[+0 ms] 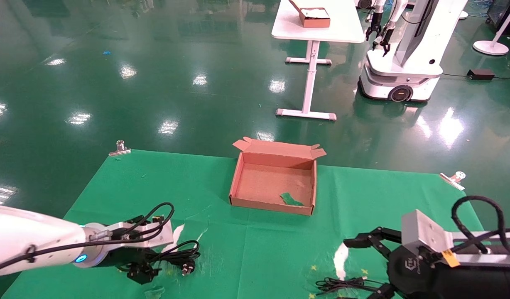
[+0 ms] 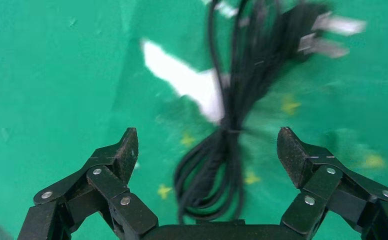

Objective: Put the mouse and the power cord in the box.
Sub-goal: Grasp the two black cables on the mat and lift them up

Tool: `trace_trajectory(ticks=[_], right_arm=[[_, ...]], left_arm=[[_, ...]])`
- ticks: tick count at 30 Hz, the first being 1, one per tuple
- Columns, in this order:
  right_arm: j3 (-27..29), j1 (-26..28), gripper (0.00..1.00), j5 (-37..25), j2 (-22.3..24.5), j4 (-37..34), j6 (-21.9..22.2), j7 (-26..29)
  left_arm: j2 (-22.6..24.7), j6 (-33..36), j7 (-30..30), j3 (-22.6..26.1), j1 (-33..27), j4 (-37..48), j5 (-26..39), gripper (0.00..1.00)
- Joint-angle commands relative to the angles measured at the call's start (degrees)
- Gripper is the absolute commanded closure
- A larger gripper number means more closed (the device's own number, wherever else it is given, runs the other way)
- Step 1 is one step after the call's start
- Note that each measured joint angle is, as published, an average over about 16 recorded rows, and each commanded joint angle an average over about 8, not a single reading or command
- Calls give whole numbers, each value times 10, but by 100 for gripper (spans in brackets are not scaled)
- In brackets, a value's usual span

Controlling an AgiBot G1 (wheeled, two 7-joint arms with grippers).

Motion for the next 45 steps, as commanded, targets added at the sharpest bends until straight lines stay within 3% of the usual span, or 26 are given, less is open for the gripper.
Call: trace_trajectory(ticks=[1,13,22,31,38,45], right_arm=[[0,2,0,-1,-1,2,1,4],[-7,-6,0,-17,8,22,7,18],[-80,66,0,-180,-30,26,-15,48],[-141,158,0,-292,-154,-157,-9,-10],[-180,215,0,-360,-247,-299,27,-91],[-205,247,0,-402,-312,-407,67,-154]], left_arm=[[15,-7,-13,7,-3,15,27,0],[34,-16,-19,11,-13,43,43,0],[34,-17,-16,10,-13,44,39,0],[34,-17,-15,10,-14,45,39,0],[34,-17,-15,10,-14,45,39,0],[34,-17,-15,10,-14,45,39,0]])
